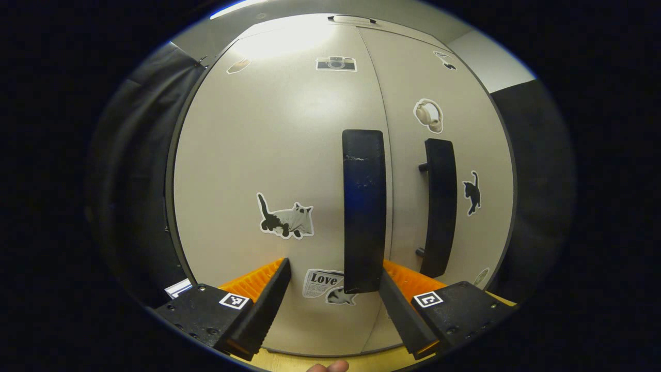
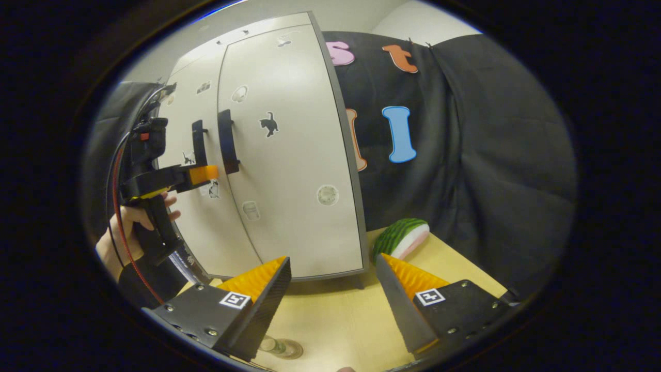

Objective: Grasp the bottle in the cabinet with the left hand and place it on the coaster, then close the right door with the right hand and the left door with the left hand.

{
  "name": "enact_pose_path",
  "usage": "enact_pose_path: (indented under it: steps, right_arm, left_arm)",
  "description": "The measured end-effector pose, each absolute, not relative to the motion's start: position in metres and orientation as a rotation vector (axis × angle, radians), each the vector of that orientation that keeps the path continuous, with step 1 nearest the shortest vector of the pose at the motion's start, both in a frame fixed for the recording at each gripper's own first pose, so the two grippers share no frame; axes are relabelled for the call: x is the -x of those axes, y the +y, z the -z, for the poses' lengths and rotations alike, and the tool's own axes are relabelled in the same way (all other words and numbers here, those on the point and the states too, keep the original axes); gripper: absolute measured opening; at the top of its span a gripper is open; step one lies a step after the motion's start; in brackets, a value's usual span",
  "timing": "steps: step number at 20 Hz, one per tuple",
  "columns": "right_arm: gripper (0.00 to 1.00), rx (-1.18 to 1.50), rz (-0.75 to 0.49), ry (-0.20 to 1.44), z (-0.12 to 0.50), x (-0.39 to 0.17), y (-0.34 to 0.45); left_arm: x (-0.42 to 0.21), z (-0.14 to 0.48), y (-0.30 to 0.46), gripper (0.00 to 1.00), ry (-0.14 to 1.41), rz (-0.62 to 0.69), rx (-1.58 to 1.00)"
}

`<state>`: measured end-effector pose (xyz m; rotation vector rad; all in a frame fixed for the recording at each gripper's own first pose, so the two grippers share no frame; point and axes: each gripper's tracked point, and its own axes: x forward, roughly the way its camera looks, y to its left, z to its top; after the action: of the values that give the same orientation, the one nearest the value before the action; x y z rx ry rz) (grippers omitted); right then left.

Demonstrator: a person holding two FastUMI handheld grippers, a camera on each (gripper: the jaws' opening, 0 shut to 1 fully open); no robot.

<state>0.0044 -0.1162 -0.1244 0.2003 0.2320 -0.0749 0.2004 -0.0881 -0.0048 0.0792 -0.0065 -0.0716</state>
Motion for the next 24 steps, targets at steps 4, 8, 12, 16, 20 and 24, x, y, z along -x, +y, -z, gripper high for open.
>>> enact_pose_path:
  steps: [4,8,12,16,20,24]
  right_arm:
    - [1.0,-0.195,0.058,0.216,0.114,-0.002,-0.116]
    - [1.0,-0.199,0.029,0.187,0.093,-0.003,-0.11]
    - [0.97,-0.177,-0.005,0.153,0.068,-0.006,-0.099]
    - [1.0,-0.144,-0.02,0.123,0.047,-0.01,-0.086]
    - [1.0,-0.098,-0.031,0.106,0.035,-0.008,-0.071]
    - [1.0,-0.075,-0.02,0.074,0.017,0.0,-0.061]
  left_arm:
    - [-0.199,0.011,-0.091,0.99,0.031,0.073,-0.034]
    - [-0.169,0.022,-0.094,0.96,0.084,0.085,0.065]
    - [-0.124,0.022,-0.082,0.95,0.087,0.066,0.006]
    - [-0.073,0.015,-0.067,0.95,0.072,0.04,-0.006]
    - [-0.03,0.005,-0.05,0.95,0.056,0.001,-0.001]
    - [-0.001,-0.003,-0.038,0.95,0.028,-0.025,-0.011]
